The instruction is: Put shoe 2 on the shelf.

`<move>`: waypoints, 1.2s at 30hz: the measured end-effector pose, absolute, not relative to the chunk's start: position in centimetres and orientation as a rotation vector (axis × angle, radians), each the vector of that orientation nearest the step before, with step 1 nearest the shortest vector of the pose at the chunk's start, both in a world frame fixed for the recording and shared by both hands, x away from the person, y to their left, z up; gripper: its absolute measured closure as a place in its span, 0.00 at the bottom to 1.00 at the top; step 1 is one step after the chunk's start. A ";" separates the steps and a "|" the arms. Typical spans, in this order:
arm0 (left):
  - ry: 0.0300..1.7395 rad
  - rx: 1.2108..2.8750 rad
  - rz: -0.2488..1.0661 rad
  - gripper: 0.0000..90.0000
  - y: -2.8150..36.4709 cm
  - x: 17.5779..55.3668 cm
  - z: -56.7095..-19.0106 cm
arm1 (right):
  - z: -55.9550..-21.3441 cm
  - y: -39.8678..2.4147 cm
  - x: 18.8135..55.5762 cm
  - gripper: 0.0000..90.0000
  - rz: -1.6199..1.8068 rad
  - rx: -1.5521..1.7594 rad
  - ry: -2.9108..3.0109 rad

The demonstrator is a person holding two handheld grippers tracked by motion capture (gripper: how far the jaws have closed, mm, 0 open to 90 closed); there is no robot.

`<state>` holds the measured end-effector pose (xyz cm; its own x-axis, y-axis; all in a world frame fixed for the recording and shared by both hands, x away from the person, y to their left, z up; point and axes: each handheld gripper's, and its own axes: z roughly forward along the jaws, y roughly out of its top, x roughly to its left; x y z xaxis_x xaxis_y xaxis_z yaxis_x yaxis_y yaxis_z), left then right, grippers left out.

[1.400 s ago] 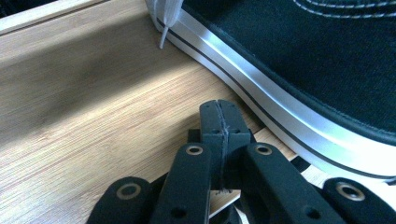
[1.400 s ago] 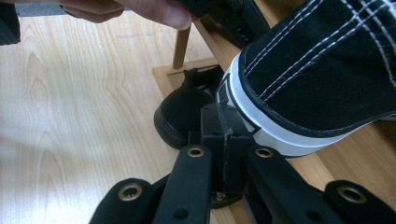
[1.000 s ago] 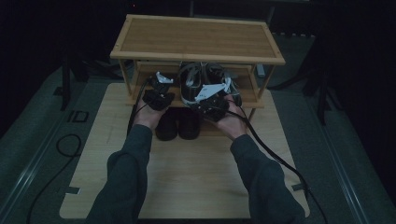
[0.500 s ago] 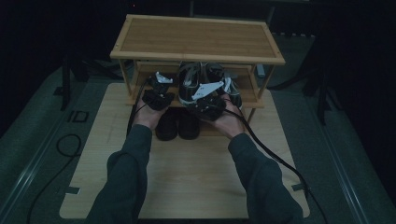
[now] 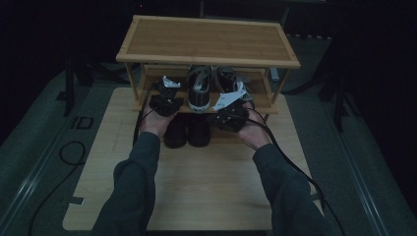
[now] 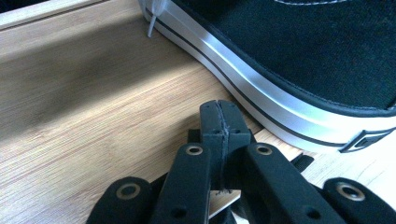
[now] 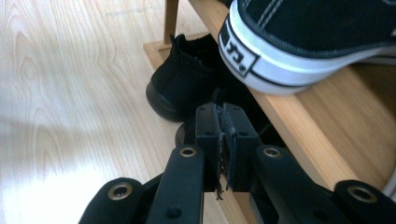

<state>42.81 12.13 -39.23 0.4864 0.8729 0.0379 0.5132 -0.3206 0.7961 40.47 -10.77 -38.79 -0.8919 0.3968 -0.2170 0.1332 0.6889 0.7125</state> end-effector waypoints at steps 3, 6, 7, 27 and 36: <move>1.142 1.984 0.615 1.00 12.1 42.8 -39.3 | -38.8 -11.3 40.2 0.95 1.025 0.399 2.554; 1.142 1.986 0.612 1.00 12.2 42.8 -39.2 | -38.7 -12.1 39.9 0.95 1.026 0.394 2.555; 1.141 1.990 0.611 1.00 12.2 42.8 -39.2 | -38.7 -12.5 39.8 0.95 1.029 0.396 2.556; 1.130 2.000 0.616 1.00 12.2 42.8 -39.2 | -38.8 -17.6 39.8 1.00 0.993 0.441 2.571; 1.140 1.991 0.602 1.00 12.3 42.9 -39.2 | -38.5 -20.2 39.5 1.00 0.988 0.466 2.553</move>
